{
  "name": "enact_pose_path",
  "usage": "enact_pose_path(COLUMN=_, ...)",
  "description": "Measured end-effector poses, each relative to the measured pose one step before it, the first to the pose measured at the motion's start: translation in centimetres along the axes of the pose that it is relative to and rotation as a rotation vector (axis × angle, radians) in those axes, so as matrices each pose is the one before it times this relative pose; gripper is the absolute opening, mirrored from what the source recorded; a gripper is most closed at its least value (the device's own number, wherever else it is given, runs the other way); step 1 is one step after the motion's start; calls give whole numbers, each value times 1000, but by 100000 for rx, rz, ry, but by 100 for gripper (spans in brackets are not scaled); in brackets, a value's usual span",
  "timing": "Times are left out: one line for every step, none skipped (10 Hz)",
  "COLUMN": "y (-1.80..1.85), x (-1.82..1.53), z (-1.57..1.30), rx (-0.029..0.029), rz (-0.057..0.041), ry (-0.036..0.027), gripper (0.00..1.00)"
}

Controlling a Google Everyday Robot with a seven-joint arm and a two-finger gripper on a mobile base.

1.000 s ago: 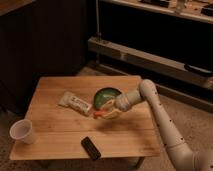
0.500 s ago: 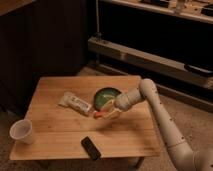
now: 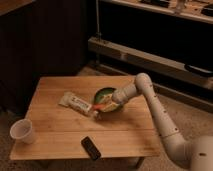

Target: Place the pepper in the ceramic bowl

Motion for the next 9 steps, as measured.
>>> enact_pose_path(y=138, x=-60, z=-400, rx=-1547, rz=50, ry=114, gripper=0)
enact_pose_path(y=151, x=69, z=-100, rx=-811, rz=-346, ry=80, gripper=0)
enact_pose_path(y=280, x=135, z=-478, rx=-1965, rz=-715, ry=-225, gripper=0)
enact_pose_path(y=199, x=154, z=-433, rx=-1648, rz=-549, ry=-429, gripper=0)
enact_pose_path(y=198, x=221, z=-398, rx=-2151, rz=-1133, ry=-1662, gripper=0)
enact_pose_path(y=283, x=308, z=-142, rx=-2060, rz=-791, ry=-1613, gripper=0)
enact_pose_path(y=374, x=155, z=-177, rx=-2753, rz=-258, ry=-1459, gripper=0)
enact_pose_path(y=685, x=-102, z=-529, rx=-4857, rz=756, ry=-1070, gripper=0)
enact_pose_path(y=487, x=-110, z=-241, rx=-3348, rz=745, ry=-499, gripper=0)
